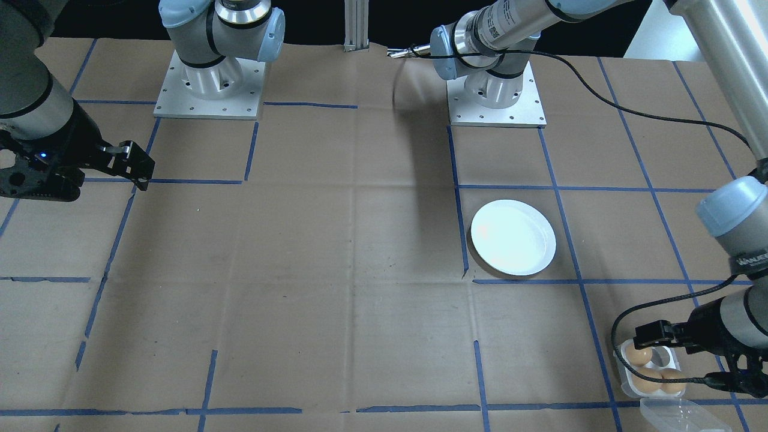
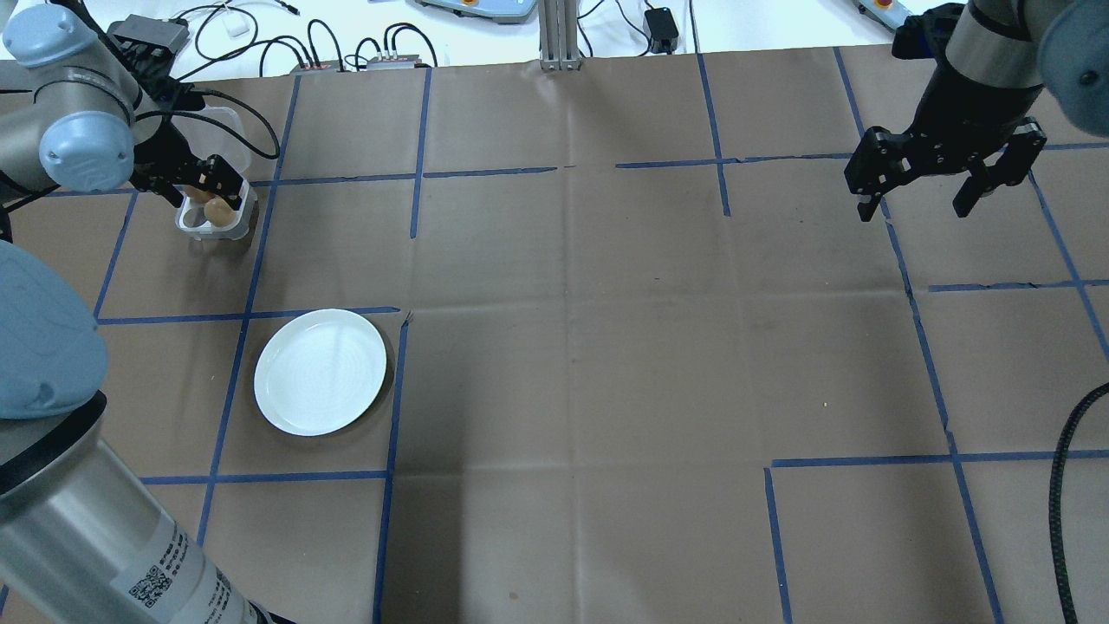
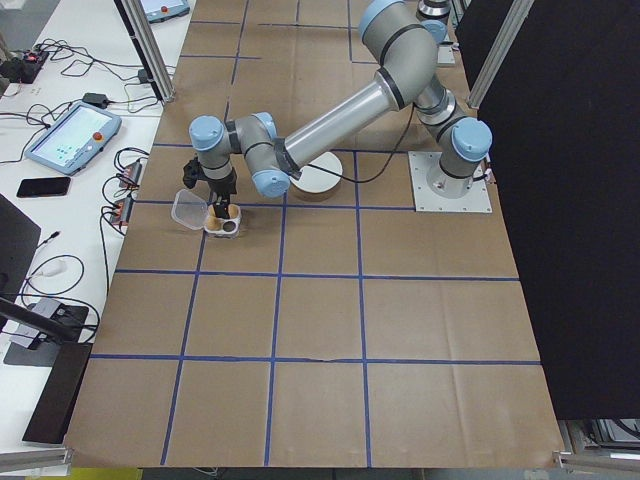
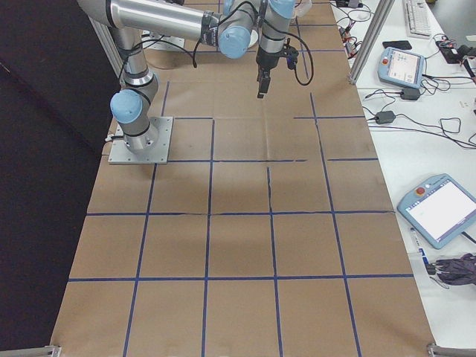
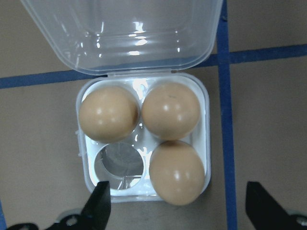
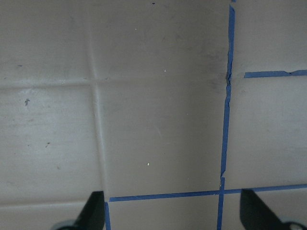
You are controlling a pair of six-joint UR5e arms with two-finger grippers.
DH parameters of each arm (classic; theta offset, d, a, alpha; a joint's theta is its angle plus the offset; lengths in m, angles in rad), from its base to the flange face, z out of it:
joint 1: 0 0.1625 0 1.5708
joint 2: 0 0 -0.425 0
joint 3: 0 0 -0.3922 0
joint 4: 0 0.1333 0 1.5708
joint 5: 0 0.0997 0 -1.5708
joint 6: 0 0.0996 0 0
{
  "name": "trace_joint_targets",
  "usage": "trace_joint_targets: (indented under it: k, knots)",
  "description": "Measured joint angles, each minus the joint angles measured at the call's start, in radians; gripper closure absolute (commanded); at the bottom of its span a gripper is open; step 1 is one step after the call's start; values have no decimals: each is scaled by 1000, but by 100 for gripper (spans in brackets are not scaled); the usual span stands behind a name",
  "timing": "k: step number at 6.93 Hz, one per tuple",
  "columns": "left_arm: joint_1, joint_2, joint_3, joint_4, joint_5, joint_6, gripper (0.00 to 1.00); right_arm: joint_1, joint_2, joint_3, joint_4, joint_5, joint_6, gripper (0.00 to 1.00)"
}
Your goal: Place egg on plate
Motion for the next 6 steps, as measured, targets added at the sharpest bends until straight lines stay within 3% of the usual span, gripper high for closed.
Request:
trace_joint_targets:
  k: [5,6]
  knots:
    - [1,-8,-14,38,1,-1,21,0,0,0,1,0,0,0]
    - [1,-12,-10,38,0,-1,31,0,0,0,1,0,0,0]
